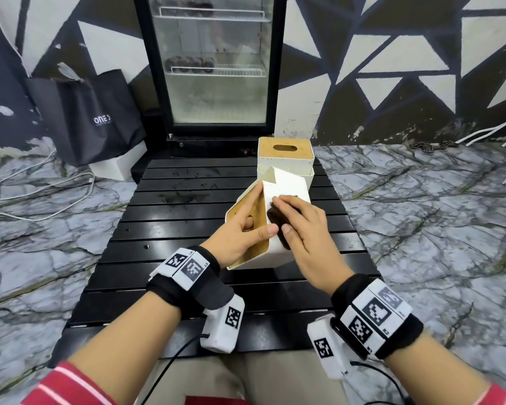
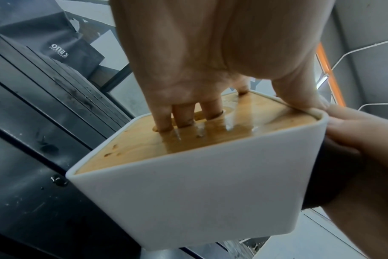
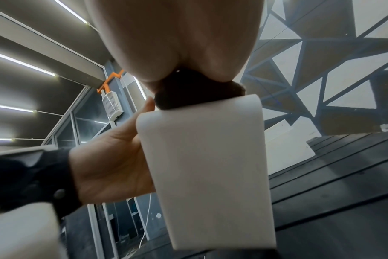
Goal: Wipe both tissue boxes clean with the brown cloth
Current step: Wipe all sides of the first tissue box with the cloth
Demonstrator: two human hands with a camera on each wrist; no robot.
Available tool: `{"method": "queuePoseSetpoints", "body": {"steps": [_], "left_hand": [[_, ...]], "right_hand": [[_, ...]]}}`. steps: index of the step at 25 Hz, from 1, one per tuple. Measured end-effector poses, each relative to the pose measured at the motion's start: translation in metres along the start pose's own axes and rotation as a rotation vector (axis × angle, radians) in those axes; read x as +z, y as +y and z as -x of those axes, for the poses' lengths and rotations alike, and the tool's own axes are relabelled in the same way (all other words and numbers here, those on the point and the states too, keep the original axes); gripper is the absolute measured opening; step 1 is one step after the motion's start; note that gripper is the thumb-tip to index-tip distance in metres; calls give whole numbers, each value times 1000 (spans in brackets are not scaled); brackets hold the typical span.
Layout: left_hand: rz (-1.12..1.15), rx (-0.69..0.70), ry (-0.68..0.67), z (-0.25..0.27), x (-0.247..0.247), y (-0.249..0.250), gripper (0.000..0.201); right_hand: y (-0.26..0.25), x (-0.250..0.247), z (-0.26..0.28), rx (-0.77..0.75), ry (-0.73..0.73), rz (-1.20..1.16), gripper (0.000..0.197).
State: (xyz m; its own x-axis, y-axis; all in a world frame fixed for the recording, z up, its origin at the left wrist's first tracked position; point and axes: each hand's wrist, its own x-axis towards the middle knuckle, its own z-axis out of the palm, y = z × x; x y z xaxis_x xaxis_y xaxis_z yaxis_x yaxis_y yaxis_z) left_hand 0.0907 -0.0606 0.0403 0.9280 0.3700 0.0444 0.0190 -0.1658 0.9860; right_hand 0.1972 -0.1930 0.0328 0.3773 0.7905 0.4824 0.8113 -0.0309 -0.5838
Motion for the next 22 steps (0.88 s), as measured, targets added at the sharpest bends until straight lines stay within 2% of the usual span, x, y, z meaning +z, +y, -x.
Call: {"method": "queuePoseSetpoints", "body": {"steps": [3,6,16,22], "left_hand": [[19,-8,-9,1,0,2,82],[12,-12,-1,3,1,1,88],[54,-24,-39,6,2,4,82],[21,-62,-58,5,-1,2,81]], "right_hand": [[-3,1,8,-30,19,-13,45],[-3,-1,-5,5,-15,-9,44],[10,-8,-44,4,-20,96,48],[20,-17,-57,0,-11,111,42]]}}
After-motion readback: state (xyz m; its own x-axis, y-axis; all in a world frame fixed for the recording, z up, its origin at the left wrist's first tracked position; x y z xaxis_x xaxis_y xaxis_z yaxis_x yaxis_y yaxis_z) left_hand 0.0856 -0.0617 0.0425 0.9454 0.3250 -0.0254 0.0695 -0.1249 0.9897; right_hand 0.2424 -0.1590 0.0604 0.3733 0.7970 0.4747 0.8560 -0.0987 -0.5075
